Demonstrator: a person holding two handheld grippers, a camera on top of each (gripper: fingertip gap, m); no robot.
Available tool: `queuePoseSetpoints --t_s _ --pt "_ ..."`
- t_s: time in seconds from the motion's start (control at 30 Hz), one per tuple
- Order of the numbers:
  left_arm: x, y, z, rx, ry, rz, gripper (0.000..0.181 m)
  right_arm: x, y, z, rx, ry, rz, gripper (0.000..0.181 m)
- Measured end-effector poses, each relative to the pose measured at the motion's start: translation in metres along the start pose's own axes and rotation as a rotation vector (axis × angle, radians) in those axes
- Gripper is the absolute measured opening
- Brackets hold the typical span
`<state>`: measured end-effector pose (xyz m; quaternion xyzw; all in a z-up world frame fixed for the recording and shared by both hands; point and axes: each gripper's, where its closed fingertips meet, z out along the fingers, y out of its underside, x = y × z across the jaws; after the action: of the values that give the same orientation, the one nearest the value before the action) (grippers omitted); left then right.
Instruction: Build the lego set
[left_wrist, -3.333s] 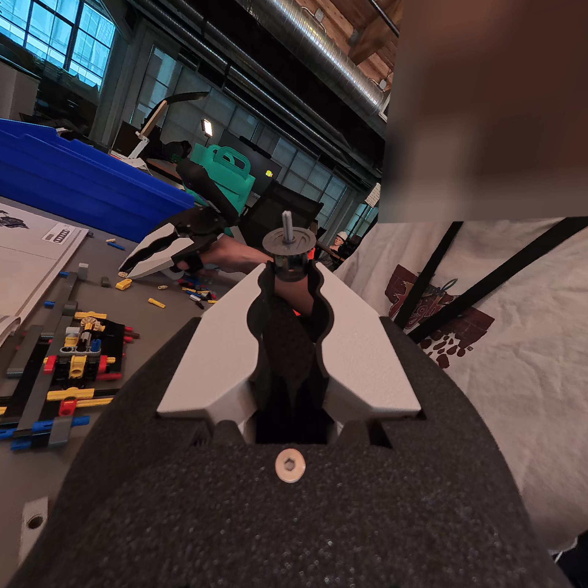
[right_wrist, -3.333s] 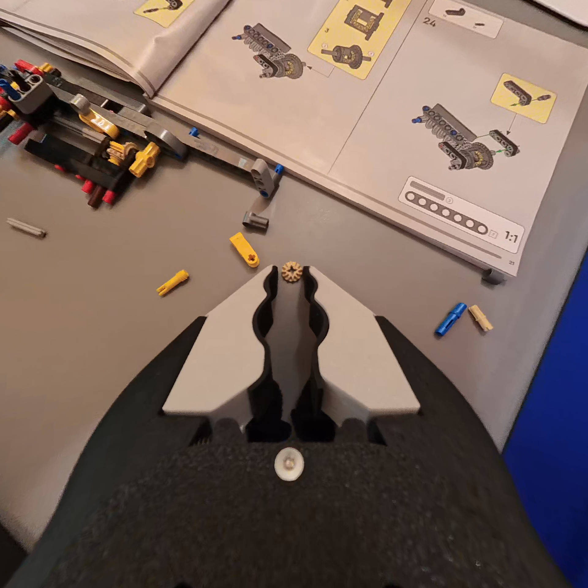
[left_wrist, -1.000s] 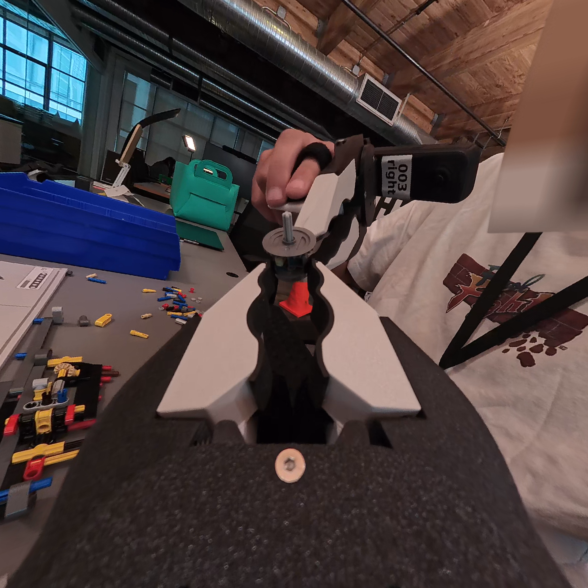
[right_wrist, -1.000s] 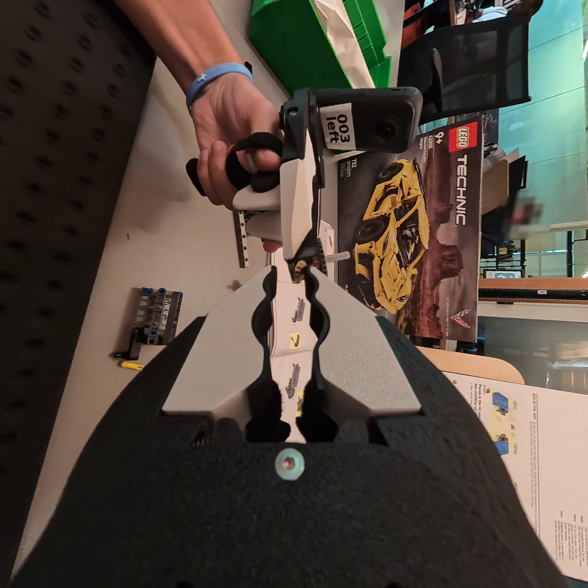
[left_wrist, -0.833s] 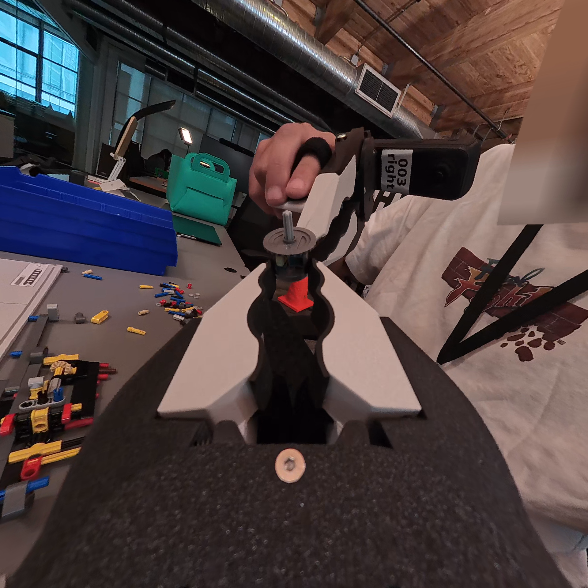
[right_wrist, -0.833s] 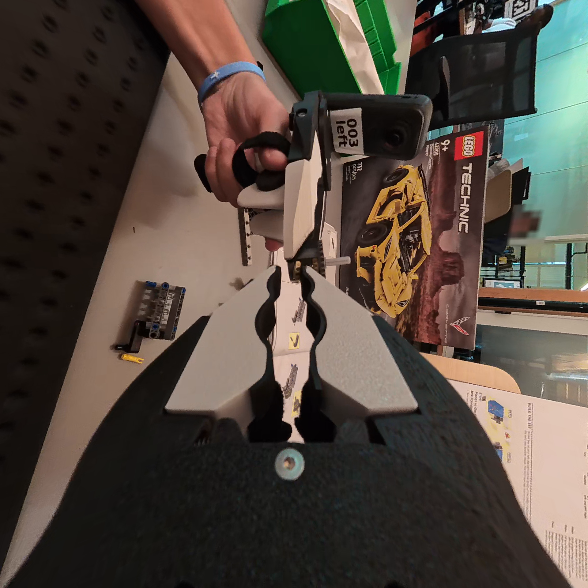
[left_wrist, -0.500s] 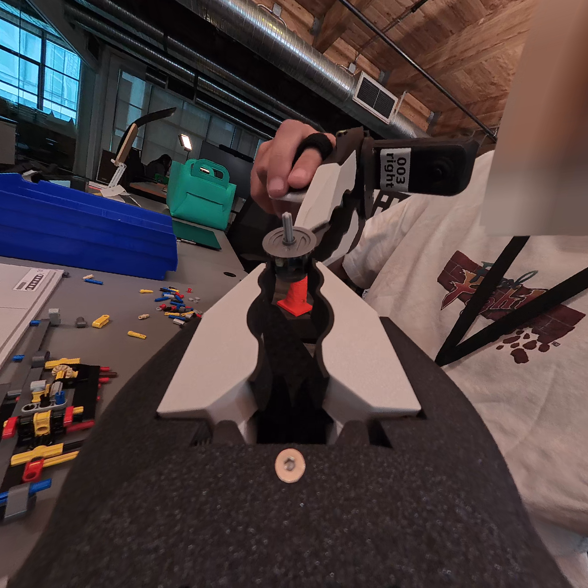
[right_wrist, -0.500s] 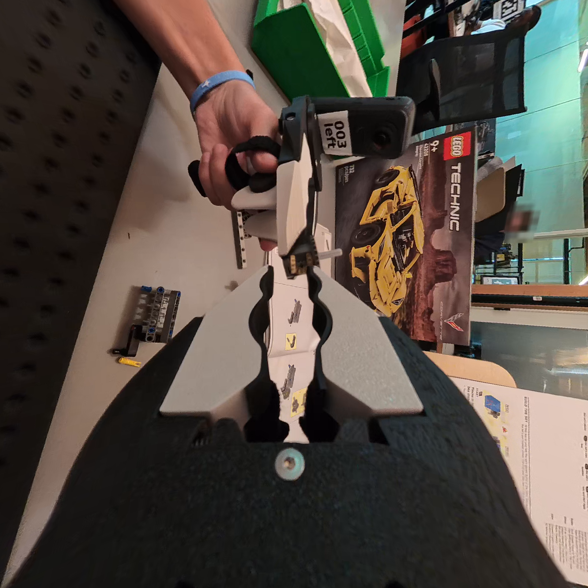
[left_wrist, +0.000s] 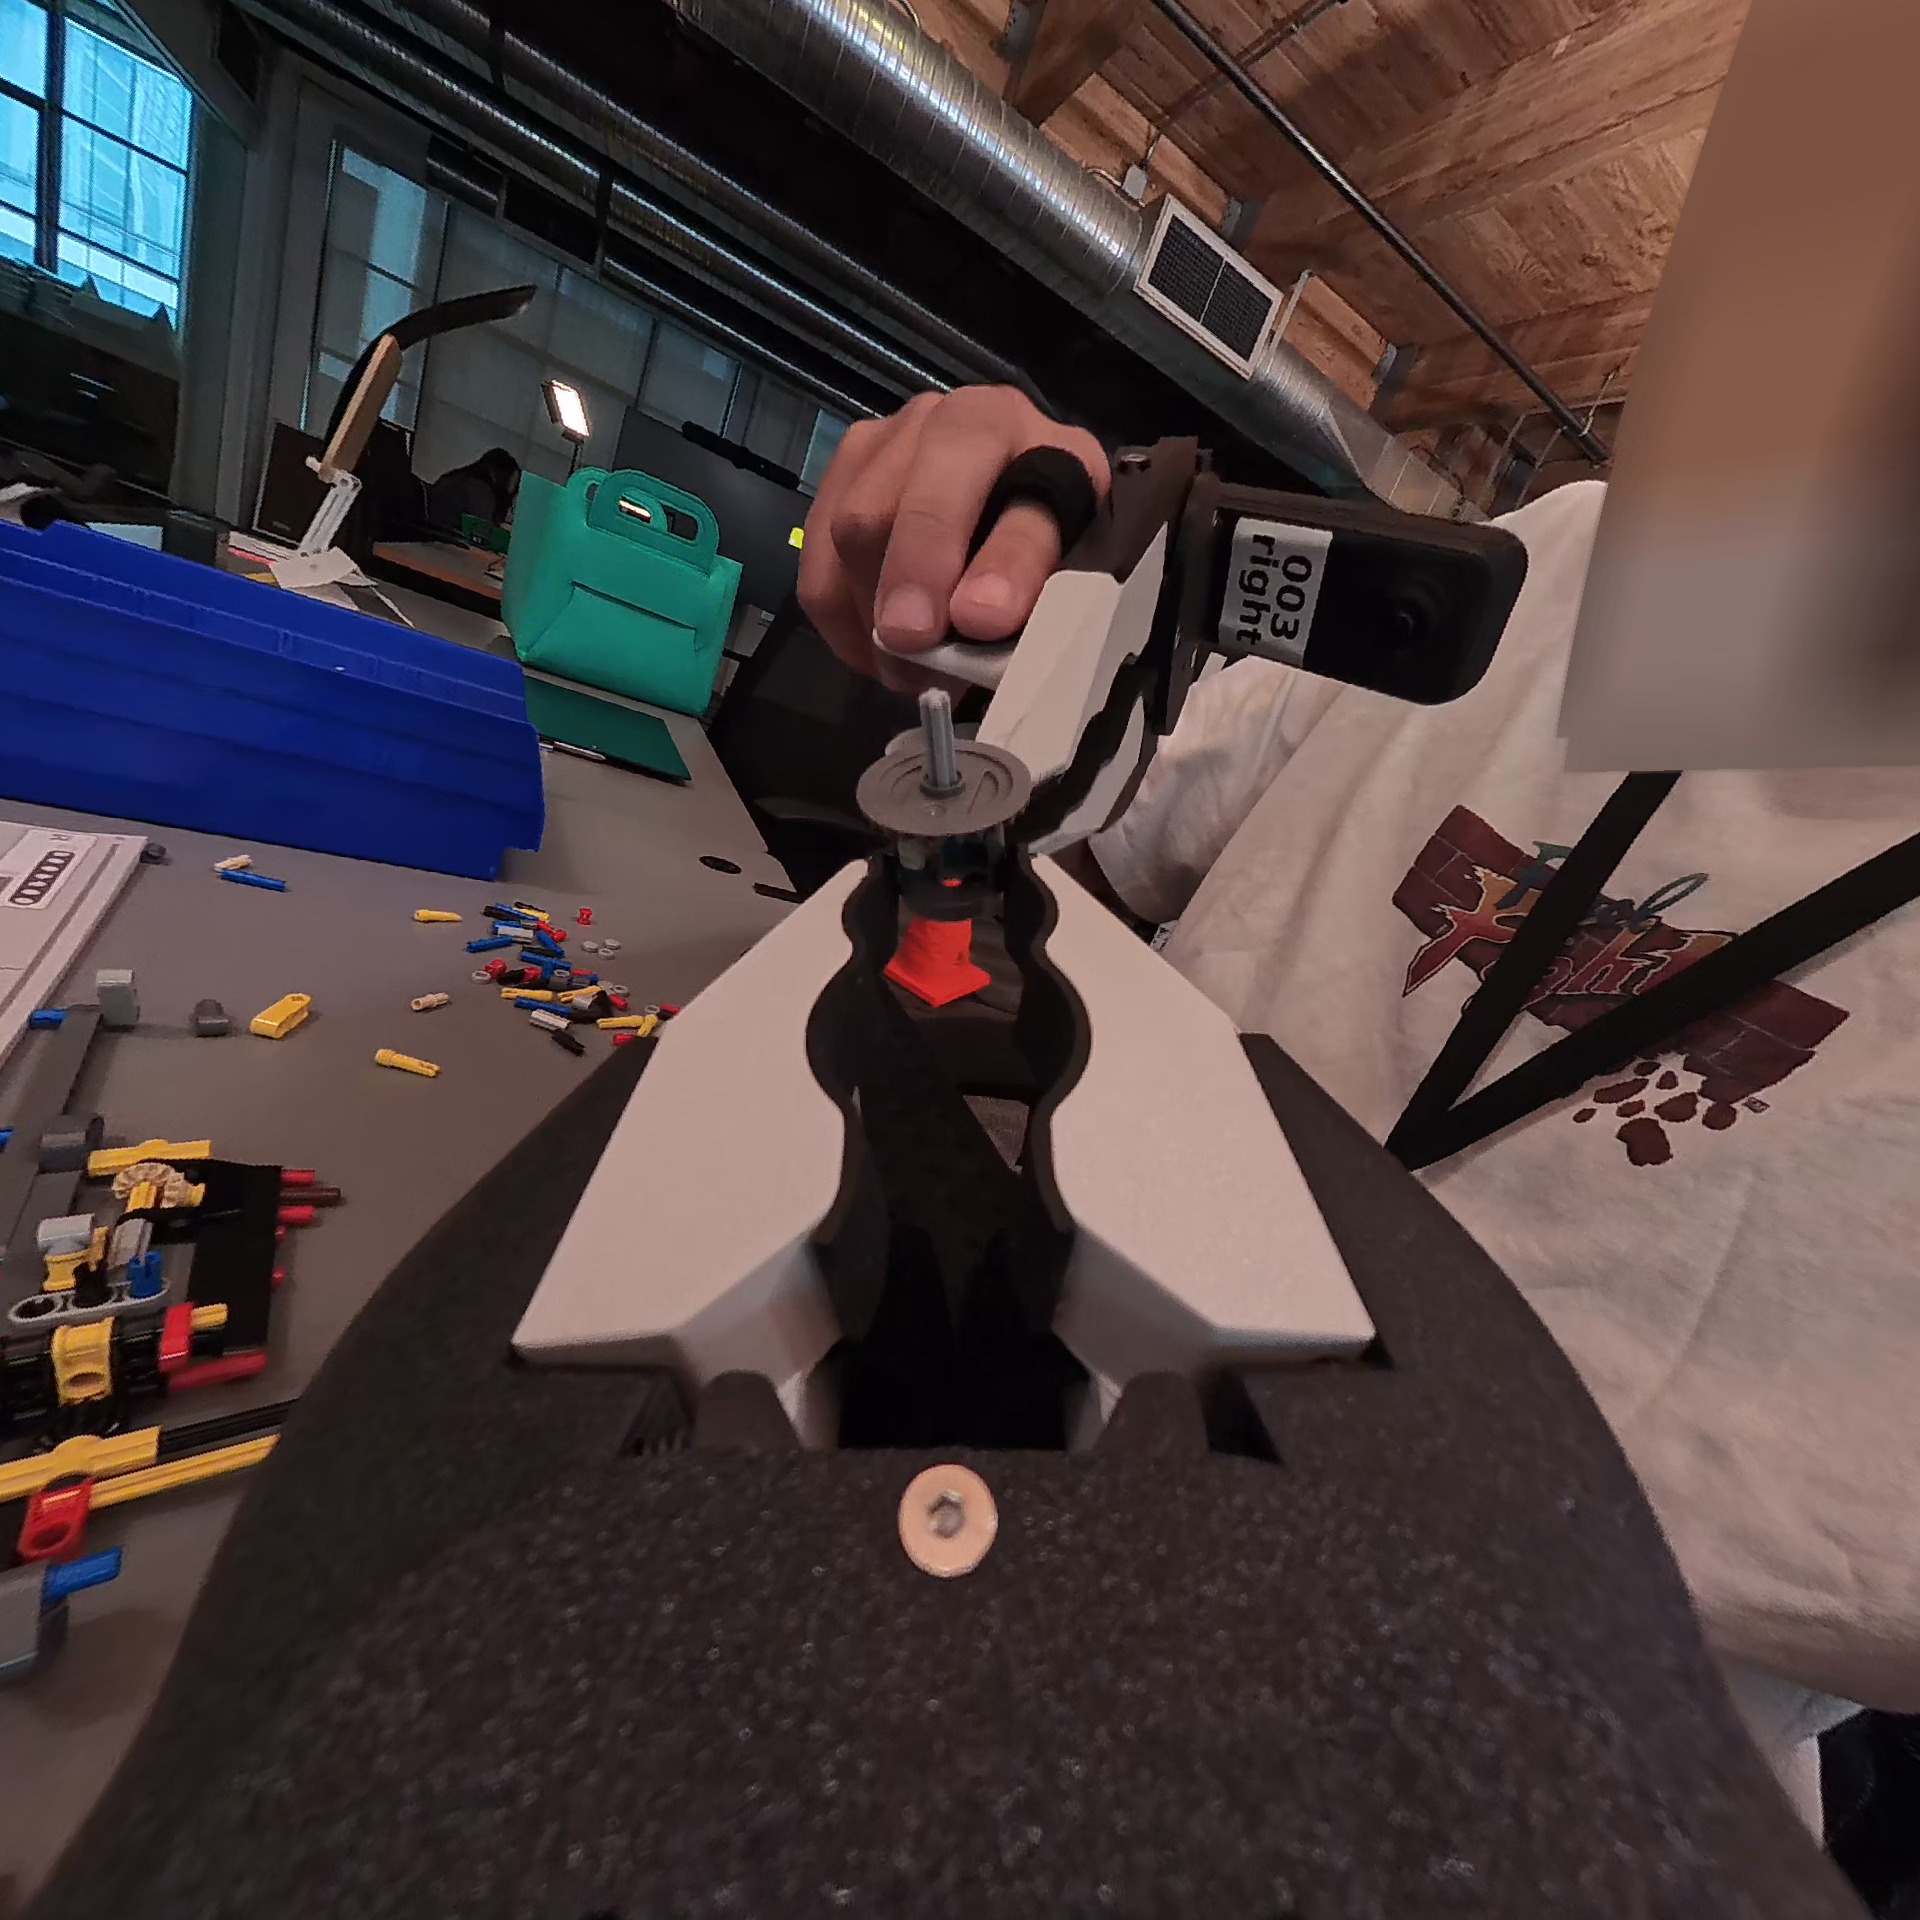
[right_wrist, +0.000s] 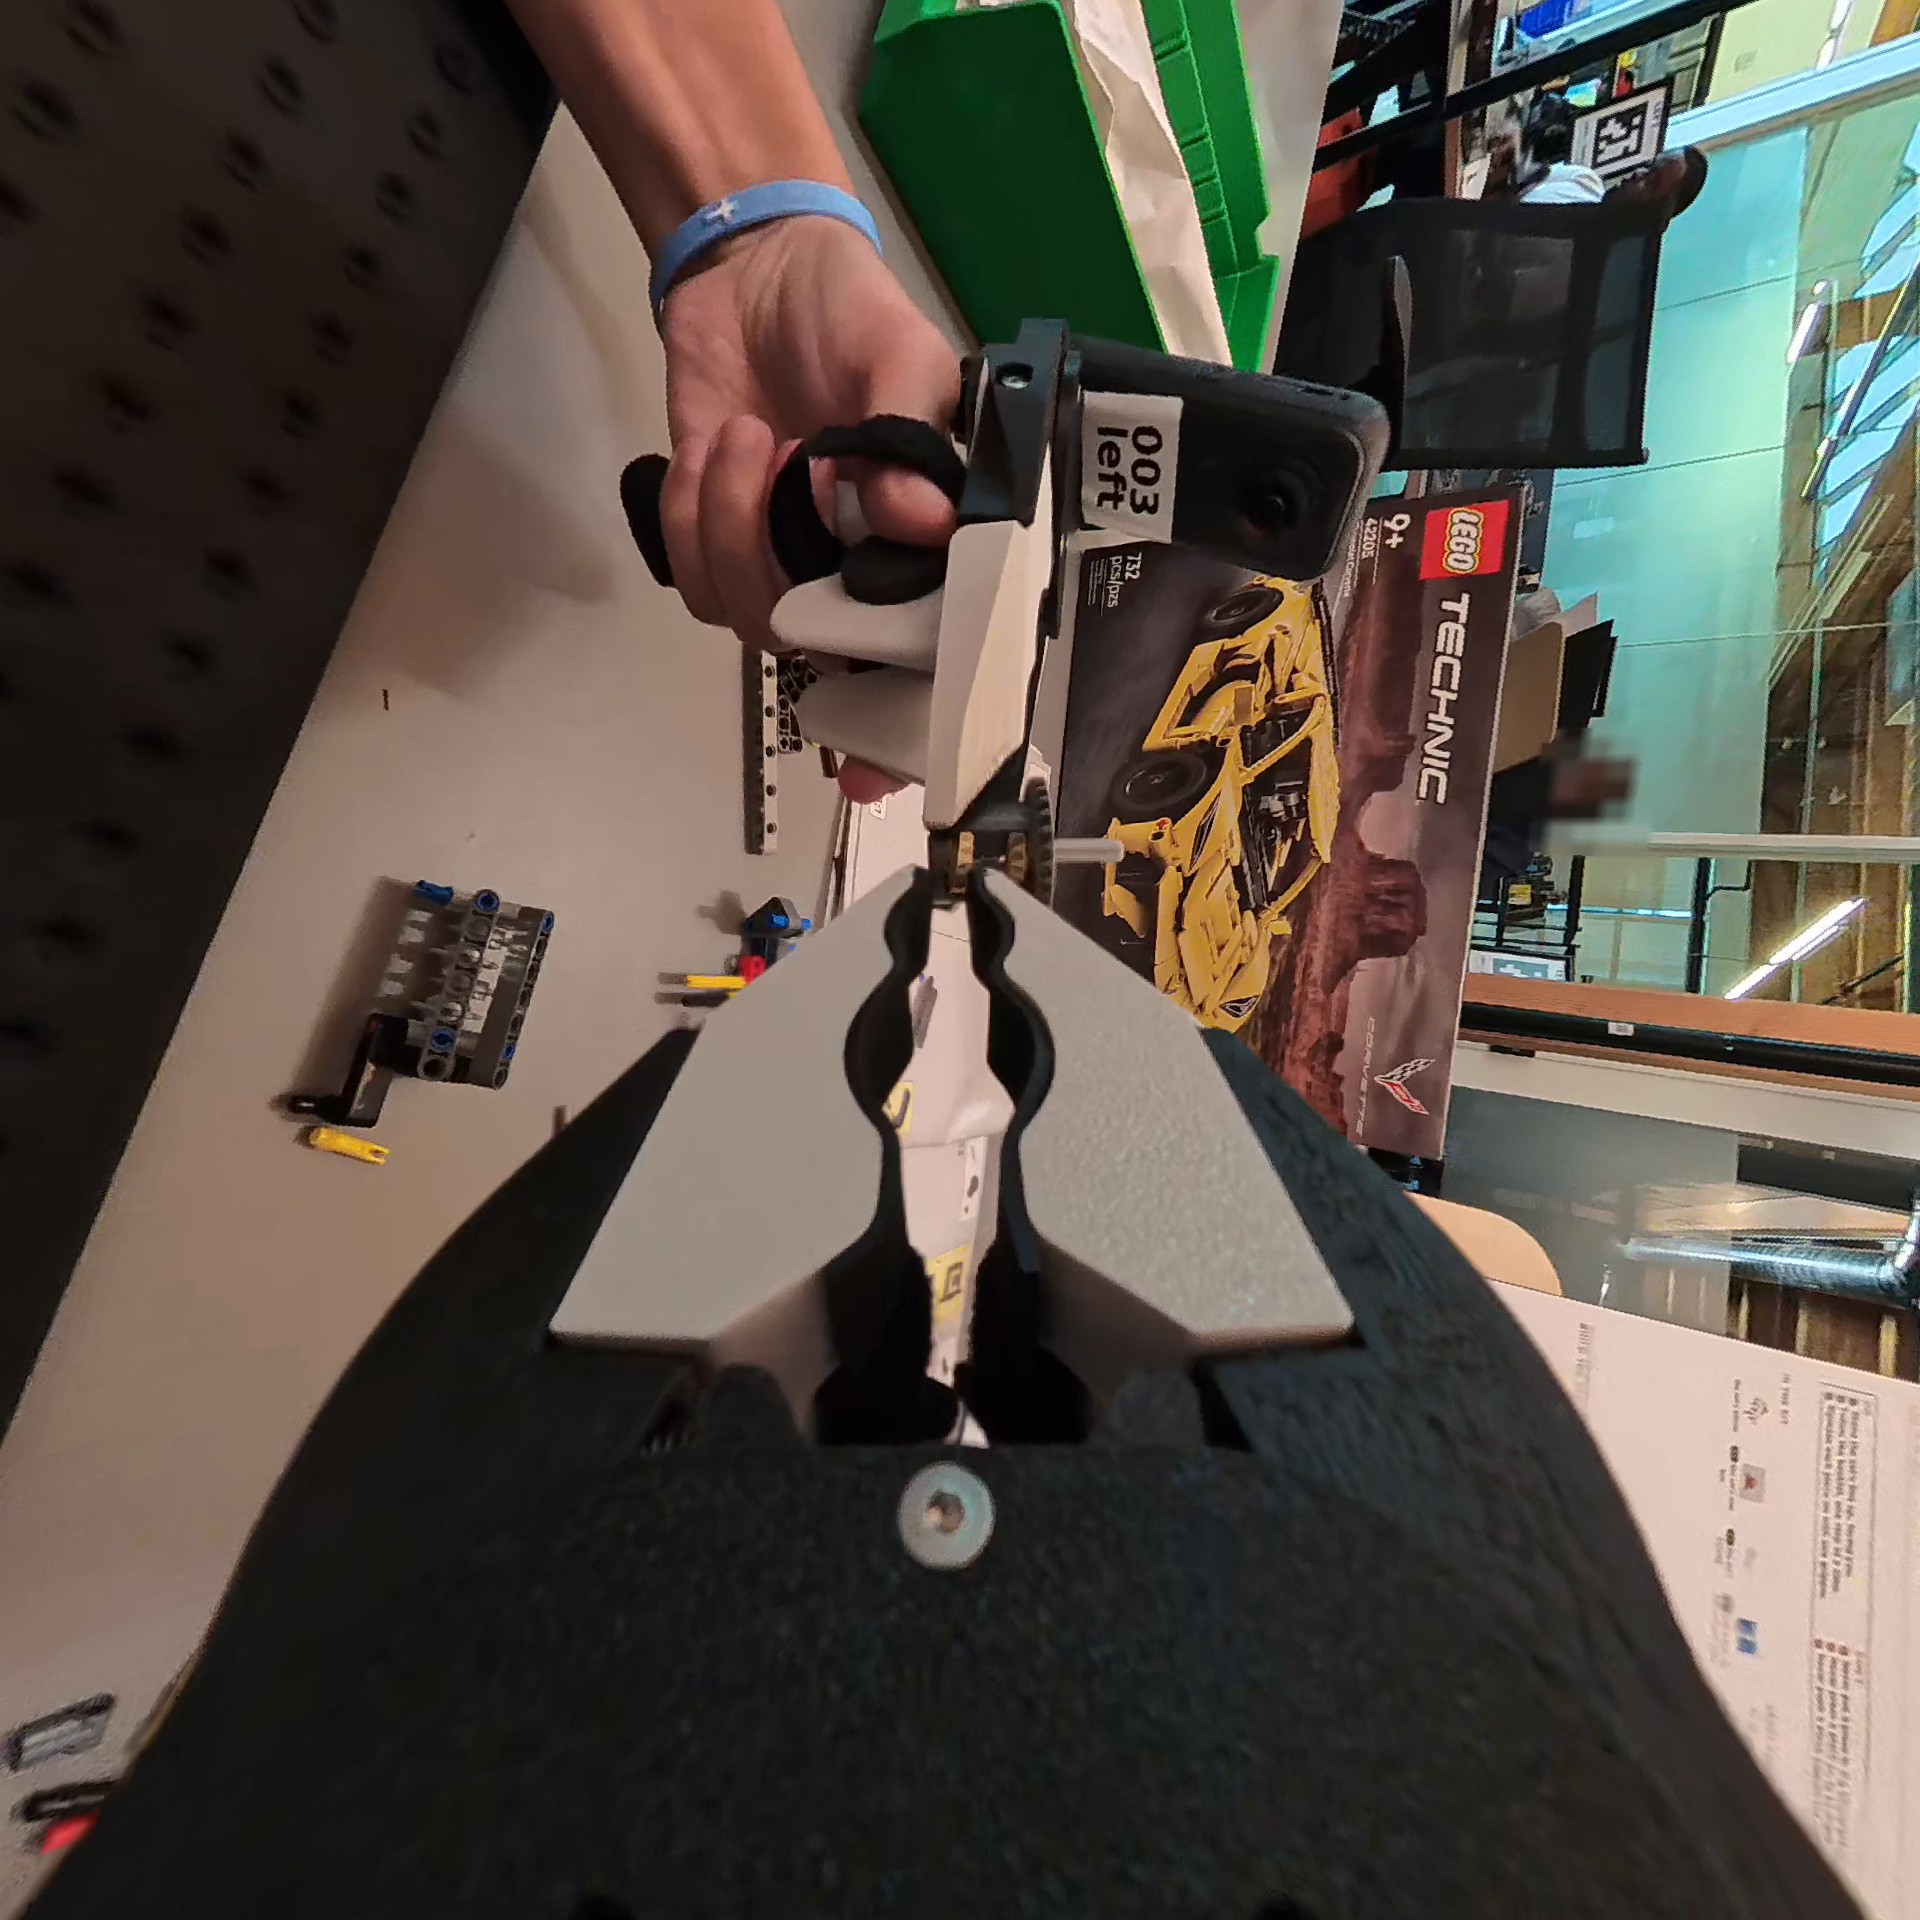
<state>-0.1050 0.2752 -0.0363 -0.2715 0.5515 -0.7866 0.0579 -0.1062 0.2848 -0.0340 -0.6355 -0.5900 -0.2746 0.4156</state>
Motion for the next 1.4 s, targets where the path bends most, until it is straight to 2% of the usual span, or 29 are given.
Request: queuePoseSetpoints --t_s 0.07,0.2,0.4,0.83,1.13,1.3,1.4 --pt "0.000 -0.001 -0.001 0.002 0.001 -0.003 0.018 0.002 0.000 -0.002 0.000 0.012 -0.030 0.000" --pt "-0.001 -0.001 -0.002 0.002 -0.005 -0.001 0.018 0.001 0.002 -0.003 -0.003 0.001 -0.024 0.001" --pt "0.001 0.002 0.000 -0.012 0.008 0.000 0.018 0.004 -0.004 -0.008 0.089 -0.077 0.165 0.006" --pt "0.012 0.013 0.004 -0.070 0.066 -0.004 0.018 -0.015 -0.012 -0.006 0.176 -0.273 0.258 0.006" --pt "0.007 0.015 0.004 -0.082 0.051 -0.025 0.018 -0.018 -0.007 -0.005 0.103 -0.222 0.127 0.005" --pt "0.008 0.007 0.002 -0.018 0.094 -0.097 0.018 -0.010 -0.004 -0.006 0.090 -0.225 0.191 0.011" --pt "0.009 -0.005 -0.003 0.042 0.112 -0.118 0.018 0.003 -0.006 -0.011 0.136 -0.191 0.254 0.014"
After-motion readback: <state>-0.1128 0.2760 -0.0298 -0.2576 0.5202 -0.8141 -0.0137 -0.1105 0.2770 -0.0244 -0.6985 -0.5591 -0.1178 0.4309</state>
